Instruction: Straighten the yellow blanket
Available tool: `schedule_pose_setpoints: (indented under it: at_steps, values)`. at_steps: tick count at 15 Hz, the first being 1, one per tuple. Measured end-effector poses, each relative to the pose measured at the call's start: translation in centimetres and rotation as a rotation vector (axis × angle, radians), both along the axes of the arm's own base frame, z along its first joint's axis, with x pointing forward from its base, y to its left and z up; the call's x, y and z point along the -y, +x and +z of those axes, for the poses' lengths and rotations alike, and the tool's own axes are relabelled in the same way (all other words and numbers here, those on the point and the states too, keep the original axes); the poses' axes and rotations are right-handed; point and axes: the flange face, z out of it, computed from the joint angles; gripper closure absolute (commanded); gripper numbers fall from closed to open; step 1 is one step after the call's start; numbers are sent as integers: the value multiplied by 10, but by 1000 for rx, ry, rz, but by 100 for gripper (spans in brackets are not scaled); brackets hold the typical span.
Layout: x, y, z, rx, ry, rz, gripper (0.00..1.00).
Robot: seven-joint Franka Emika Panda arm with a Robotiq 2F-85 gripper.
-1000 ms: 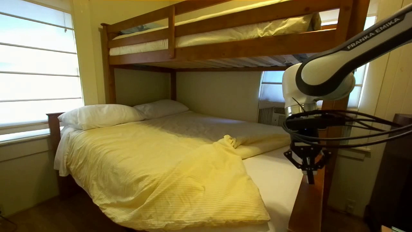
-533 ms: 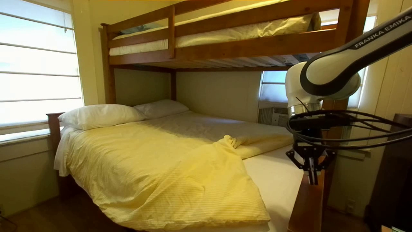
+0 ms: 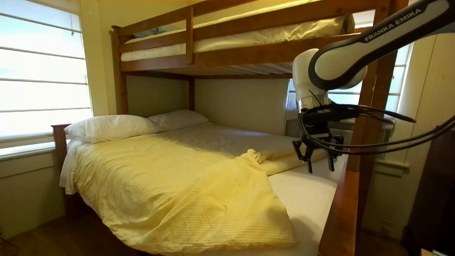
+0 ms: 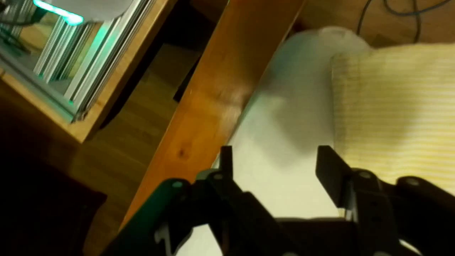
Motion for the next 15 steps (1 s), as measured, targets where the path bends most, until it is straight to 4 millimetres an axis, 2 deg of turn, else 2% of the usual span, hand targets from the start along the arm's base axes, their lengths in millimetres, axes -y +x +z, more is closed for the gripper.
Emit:
schedule_pose_setpoints:
  at_steps: [2, 3, 4, 5, 7, 9, 12, 15]
  values:
    - [28, 25, 15, -19, -22, -27, 16]
    - [37, 33, 17, -27, -18, -38, 12]
    - [42, 38, 16, -35, -15, -43, 12]
    - [42, 41, 14, -40, -15, -43, 3]
    - [41, 42, 11, -46, -14, -39, 0]
    - [49, 46, 10, -25, -9, -43, 0]
    - [87, 64, 4, 15, 26, -9, 0]
    - [131, 98, -8, 34, 55, 85, 0]
